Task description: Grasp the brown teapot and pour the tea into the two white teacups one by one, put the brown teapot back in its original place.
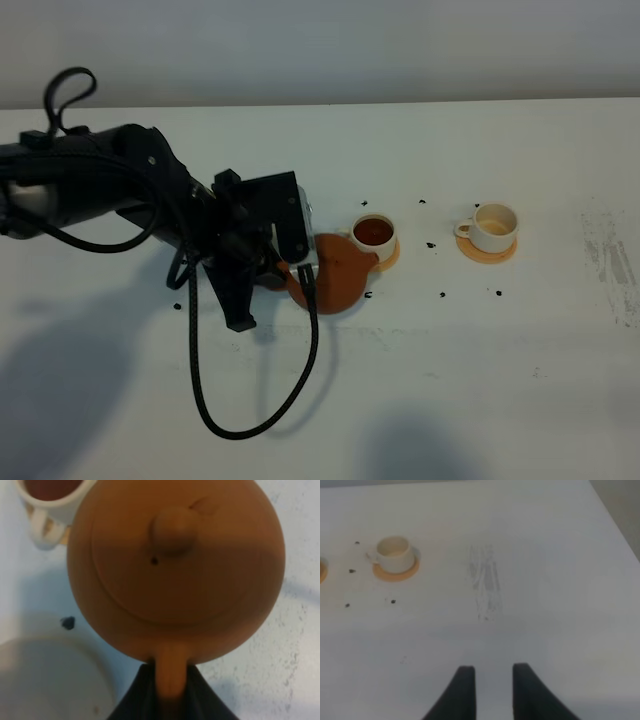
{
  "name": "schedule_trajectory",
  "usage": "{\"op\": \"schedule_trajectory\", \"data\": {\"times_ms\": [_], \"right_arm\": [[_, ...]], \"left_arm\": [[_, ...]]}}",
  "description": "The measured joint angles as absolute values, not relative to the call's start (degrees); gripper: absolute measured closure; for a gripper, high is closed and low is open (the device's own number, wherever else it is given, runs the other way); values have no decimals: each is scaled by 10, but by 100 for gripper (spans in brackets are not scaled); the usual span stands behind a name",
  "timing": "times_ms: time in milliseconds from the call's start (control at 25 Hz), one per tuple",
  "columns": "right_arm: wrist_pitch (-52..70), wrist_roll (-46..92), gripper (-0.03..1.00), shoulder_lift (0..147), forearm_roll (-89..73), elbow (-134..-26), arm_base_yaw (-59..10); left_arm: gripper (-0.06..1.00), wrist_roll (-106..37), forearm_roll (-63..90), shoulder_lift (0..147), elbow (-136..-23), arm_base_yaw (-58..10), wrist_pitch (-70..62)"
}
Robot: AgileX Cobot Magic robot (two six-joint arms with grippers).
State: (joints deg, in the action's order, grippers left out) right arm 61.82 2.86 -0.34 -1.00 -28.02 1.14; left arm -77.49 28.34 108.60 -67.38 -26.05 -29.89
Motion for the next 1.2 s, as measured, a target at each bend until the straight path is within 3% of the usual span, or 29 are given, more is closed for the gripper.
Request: {"op": "schedule_trajectory", "data": {"times_ms": [480,840,1200], "right_arm": [[618,29,76,-3,-10,-280,11],[618,29,76,-3,-10,-280,11],[618,29,76,-3,-10,-280,11]], "left_arm": [[87,-781,287,1144,-674,-270,-264],[87,-785,286,1107,-678,-293,-246],[87,-779,237,1107,-808,-298,-297]]}}
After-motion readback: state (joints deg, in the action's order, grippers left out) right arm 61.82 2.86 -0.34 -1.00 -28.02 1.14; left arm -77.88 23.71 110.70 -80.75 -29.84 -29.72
